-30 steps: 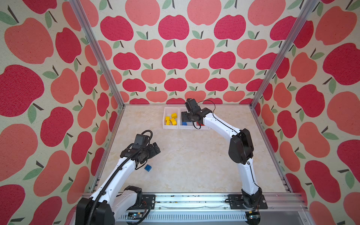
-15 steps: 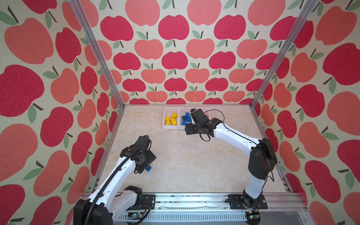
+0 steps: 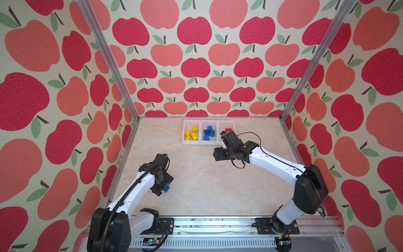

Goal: Sort the legos into containers by color
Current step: 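Close the left gripper on the small blue brick while the right gripper withdraws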

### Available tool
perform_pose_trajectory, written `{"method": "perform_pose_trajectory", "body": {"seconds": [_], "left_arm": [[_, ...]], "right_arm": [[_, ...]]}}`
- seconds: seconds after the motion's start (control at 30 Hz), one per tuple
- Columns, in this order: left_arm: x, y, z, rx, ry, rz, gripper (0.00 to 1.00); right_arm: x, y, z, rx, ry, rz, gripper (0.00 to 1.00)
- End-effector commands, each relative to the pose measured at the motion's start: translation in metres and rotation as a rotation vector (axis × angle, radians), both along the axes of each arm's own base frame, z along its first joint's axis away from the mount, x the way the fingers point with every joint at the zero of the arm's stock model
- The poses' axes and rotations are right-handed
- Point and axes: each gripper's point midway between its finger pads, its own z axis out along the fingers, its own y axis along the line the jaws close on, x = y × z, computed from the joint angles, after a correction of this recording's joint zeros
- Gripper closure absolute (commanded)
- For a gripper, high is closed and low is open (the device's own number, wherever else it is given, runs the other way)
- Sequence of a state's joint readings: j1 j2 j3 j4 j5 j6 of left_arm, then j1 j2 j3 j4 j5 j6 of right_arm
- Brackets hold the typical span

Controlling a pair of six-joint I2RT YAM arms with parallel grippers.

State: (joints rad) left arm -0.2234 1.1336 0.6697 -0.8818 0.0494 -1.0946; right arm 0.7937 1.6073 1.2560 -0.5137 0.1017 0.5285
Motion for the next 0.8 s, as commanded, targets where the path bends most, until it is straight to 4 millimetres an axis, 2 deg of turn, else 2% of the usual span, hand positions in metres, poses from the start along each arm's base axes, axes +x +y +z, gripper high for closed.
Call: {"method": "perform_pose_trajectory", "body": {"seconds": [0.0,0.17,0.77], "left_arm": [[0.0,-0.002,-0.009,-0.02,0.015,0.022,0.33],[0.002,-0.002,-0.021,-0.015,0.028,0.02,0.34],[-0.003,0.005,-0.038,0.024,0.068,0.019,0.51]], "right_arm": [[-0.005,-0.007,0.008,0.023,0.006,-0.021,0.18],[-0.004,-0.009,0.011,0.022,0.001,-0.029,0.17],[-0.003,-0.014,0.007,0.02,0.011,-0.048,0.17]]}}
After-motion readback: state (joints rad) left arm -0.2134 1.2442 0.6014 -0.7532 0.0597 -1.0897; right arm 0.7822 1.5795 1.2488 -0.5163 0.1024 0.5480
